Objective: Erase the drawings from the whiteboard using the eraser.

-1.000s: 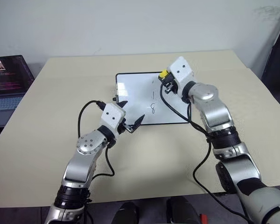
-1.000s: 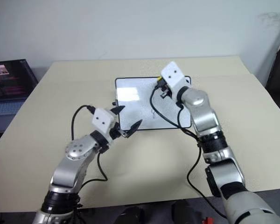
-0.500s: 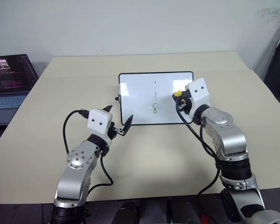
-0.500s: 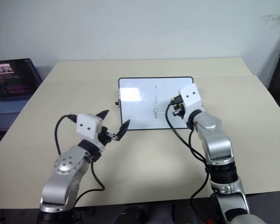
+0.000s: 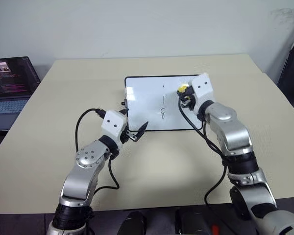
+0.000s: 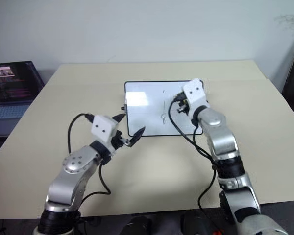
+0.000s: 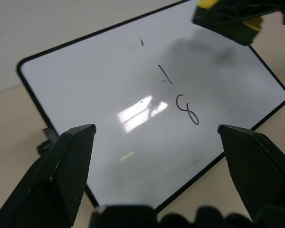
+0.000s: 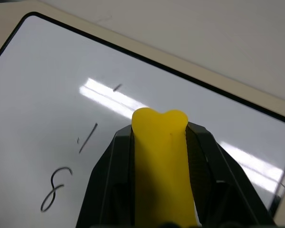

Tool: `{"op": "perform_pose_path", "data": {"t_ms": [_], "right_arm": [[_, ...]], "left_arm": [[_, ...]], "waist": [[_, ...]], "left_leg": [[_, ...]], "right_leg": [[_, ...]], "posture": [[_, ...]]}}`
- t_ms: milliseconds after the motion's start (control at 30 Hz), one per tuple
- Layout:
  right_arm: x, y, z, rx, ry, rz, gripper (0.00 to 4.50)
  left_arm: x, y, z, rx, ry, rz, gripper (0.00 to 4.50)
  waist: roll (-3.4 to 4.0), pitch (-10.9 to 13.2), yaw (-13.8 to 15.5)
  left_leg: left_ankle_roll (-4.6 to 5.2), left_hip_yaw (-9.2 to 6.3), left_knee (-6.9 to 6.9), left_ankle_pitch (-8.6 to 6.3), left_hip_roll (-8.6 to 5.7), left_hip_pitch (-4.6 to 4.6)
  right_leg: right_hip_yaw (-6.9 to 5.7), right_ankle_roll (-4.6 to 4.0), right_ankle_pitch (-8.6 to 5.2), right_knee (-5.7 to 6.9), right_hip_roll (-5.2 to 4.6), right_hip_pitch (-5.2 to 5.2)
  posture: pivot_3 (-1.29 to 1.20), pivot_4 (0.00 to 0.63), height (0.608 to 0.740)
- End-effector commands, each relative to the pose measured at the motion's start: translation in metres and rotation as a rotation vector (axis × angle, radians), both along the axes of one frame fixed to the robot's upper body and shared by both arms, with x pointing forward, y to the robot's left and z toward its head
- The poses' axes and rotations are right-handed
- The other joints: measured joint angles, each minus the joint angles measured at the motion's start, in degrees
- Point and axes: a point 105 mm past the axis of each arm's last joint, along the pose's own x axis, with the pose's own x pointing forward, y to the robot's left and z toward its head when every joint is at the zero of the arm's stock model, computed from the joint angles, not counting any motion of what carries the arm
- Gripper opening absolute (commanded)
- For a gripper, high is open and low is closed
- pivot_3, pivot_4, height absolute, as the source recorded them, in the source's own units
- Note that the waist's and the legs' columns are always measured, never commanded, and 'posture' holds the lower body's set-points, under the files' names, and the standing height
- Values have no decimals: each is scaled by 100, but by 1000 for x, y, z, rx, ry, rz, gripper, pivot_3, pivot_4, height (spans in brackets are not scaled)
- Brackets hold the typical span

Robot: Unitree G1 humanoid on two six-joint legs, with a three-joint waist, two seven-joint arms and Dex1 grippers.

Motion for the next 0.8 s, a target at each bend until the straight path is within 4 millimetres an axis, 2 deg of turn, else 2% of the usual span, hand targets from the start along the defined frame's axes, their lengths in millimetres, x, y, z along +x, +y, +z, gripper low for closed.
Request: {"op": "perform_pose_path", "data": {"t_ms": [33,133,433,567,800], "right_arm": [[8,17,16,-21,-88,52,1144],[15,31,15,-32,-91,90,1144],[26,52,15,-83,-122,154,1144],[32,54,18,-91,-134,154,1144],[46,45,16,-128,-119,84,1144]], "left_arm": [[6,-1,10,28,-51,-16,4500],[9,-2,15,22,-64,-17,4500],[8,2,13,32,-62,-9,4500],[8,3,13,34,-61,-5,4500],[5,-2,12,25,-60,-7,4500]], "waist": [[0,0,-3],[0,0,-11],[0,1,-16],[0,1,-14],[0,1,-23]], "left_leg": [[-1,0,-1,0,0,0],[-7,6,-2,4,2,-2],[-7,2,-3,3,4,-4],[-7,1,-3,3,3,-5],[-7,-4,-3,3,4,-4]], "right_leg": [[0,0,0,-1,0,-1],[4,0,0,-4,-1,-4],[3,-1,0,-6,-4,-6],[4,-1,0,-5,-4,-7],[5,-1,1,-3,-4,-9]], "posture": [[0,150,740],[0,150,740],[0,150,740],[0,150,740],[0,150,740]]}}
